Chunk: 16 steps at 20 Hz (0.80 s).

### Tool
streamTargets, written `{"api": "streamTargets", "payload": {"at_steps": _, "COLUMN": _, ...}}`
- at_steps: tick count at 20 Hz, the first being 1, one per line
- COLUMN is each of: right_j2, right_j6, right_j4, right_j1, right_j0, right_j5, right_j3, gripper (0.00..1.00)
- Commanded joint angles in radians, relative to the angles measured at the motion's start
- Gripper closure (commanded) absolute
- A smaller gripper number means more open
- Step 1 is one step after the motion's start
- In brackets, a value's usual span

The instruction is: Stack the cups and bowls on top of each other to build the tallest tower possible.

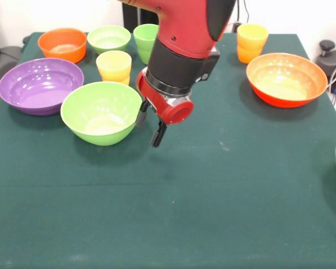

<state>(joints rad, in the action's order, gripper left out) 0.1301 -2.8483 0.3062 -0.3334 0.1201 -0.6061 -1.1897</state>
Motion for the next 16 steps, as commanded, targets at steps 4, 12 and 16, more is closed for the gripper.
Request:
{"api": "streamTargets", "payload": {"at_steps": 4, "right_j2": -0.160, "right_j6": 0.086, "right_j4": -0.047, "right_j1": -0.051, "right_j0": 0.055, "right_j5": 0.053, "right_j3": -0.147, "gripper": 0.00}}
{"api": "streamTargets", "payload": {"at_steps": 12, "right_j2": -0.184, "right_j6": 0.103, "right_j4": -0.059, "right_j1": -0.113, "right_j0": 0.068, "right_j5": 0.023, "right_j3": -0.172, "gripper": 0.00}}
{"api": "streamTargets", "payload": {"at_steps": 16, "right_j2": -0.208, "right_j6": 0.109, "right_j4": -0.064, "right_j1": -0.123, "right_j0": 0.082, "right_j5": 0.034, "right_j3": -0.176, "gripper": 0.00}}
